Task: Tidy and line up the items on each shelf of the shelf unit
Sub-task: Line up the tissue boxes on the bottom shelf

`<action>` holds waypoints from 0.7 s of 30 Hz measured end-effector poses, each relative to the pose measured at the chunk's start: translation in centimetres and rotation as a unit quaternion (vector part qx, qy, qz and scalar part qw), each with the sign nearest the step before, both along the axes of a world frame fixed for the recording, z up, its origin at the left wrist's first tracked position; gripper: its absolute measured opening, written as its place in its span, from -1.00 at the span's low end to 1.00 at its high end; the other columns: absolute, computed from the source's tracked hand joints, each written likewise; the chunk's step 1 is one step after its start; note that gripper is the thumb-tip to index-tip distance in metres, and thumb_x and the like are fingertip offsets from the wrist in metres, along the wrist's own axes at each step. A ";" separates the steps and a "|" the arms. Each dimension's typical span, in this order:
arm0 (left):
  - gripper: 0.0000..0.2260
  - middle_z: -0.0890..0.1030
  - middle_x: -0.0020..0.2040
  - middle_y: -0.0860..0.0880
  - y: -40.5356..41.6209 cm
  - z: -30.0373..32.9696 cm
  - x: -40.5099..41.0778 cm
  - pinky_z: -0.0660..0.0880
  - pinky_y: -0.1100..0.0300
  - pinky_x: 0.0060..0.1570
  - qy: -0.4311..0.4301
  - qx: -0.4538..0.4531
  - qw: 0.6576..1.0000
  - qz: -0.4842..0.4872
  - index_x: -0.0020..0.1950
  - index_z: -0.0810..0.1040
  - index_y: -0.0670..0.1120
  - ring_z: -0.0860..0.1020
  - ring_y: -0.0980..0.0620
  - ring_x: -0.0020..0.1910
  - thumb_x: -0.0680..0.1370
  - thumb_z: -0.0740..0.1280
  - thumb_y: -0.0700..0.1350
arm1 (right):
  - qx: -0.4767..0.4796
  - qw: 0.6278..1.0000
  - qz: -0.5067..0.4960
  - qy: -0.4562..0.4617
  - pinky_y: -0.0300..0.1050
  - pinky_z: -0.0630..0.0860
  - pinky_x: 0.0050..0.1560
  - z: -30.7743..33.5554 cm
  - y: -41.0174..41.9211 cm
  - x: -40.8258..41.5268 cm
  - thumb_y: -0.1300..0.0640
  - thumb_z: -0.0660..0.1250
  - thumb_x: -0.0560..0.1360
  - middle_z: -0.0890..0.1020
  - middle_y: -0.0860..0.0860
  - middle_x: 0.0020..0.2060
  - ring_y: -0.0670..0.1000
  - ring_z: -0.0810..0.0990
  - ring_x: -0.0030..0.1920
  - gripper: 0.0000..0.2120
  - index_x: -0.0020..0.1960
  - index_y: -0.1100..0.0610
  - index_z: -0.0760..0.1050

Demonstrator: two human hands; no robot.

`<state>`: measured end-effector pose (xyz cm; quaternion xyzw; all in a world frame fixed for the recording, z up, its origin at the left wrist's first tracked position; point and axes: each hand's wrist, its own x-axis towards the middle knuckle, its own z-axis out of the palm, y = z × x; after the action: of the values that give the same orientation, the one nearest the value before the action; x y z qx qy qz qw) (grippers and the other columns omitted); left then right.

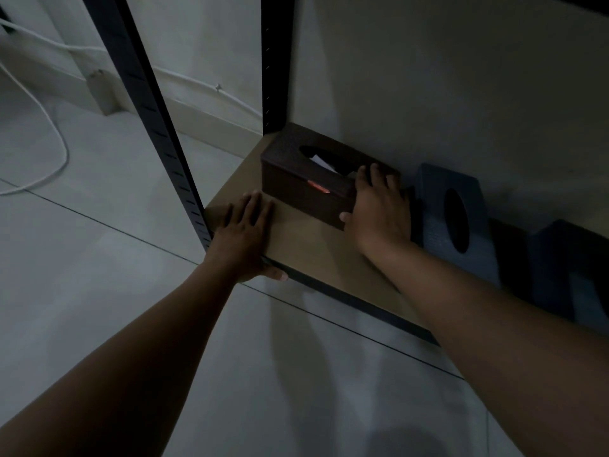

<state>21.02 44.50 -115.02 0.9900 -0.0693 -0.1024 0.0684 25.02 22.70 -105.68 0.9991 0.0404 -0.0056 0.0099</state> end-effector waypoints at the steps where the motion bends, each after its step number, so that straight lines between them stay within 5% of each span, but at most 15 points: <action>1: 0.32 -0.31 0.62 -0.13 0.0 -0.1 0.0 -0.20 -0.20 0.56 0.000 -0.001 1.000 0.001 0.63 -0.30 -0.01 -0.32 -0.15 0.59 0.21 0.41 0.54 | 0.006 1.000 0.000 -0.001 0.15 0.22 0.51 -0.2 0.0 0.2 -0.02 0.43 0.55 0.08 0.12 0.63 0.18 0.10 0.58 -0.16 0.65 0.15 0.04; 21: 0.31 -0.29 0.63 -0.13 -0.1 -0.2 0.0 -0.21 -0.17 0.53 -0.005 -0.006 1.000 0.005 0.63 -0.27 -0.01 -0.29 -0.15 0.60 0.20 0.43 0.52 | -0.001 1.000 0.011 -0.024 0.14 0.15 0.53 -1.3 -0.6 1.3 -0.06 0.39 0.58 0.05 0.07 0.64 0.16 0.08 0.60 -0.15 0.66 0.13 -0.04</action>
<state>21.03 44.45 -115.22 0.9903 -0.0650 -0.0969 0.0748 26.34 22.09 -106.99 0.9985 0.0509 0.0186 0.0119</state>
